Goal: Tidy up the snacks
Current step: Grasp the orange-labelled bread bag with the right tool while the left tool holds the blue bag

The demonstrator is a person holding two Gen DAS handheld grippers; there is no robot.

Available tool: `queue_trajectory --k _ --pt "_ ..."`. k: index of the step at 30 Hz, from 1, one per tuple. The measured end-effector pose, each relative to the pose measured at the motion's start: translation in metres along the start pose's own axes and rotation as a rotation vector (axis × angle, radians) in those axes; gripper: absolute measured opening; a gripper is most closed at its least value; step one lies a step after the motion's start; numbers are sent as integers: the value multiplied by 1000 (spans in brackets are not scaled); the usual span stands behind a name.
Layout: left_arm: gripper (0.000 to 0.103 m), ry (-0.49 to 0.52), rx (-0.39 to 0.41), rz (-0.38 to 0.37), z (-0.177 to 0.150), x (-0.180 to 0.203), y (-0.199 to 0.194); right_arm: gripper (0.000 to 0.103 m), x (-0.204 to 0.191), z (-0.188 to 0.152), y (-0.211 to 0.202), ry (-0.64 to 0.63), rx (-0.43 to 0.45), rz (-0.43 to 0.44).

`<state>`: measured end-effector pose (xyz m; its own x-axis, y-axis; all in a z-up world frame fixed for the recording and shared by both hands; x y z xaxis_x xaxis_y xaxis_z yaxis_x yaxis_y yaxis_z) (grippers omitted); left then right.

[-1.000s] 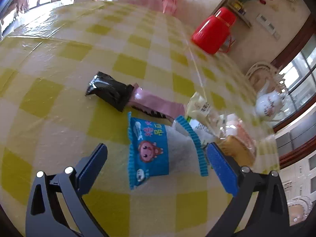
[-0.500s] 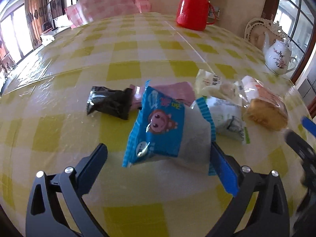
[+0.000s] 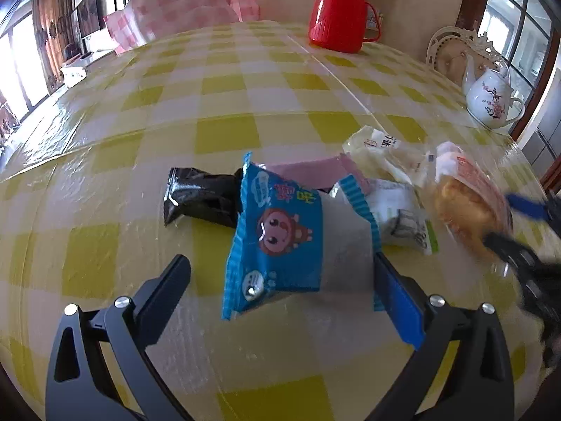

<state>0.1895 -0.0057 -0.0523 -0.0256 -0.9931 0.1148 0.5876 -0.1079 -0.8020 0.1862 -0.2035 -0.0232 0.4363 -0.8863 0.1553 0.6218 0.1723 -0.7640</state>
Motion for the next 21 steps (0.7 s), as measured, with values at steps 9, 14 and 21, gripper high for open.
queue_trajectory --k 9,14,21 --pt "101 28 7 -22 5 3 3 76 -2 9 3 89 -9 -1" --pt "94 47 10 -50 7 7 4 57 -8 0 21 76 -18 -31" --pt "49 78 25 -154 6 21 -6 49 -9 -11 11 137 22 -72"
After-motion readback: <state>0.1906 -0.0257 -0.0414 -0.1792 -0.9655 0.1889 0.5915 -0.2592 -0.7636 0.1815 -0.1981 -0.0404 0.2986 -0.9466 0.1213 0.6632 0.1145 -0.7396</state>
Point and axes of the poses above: each gripper's, at about its wrist camera, not at the fingertips, and y roughly the way its jaws point, x to its right, z to its top, the point moved 7 cm from there along y, roughly the way its jaws point, and after that the axes turned 3 degrees about -z, right-handed, at the moved point
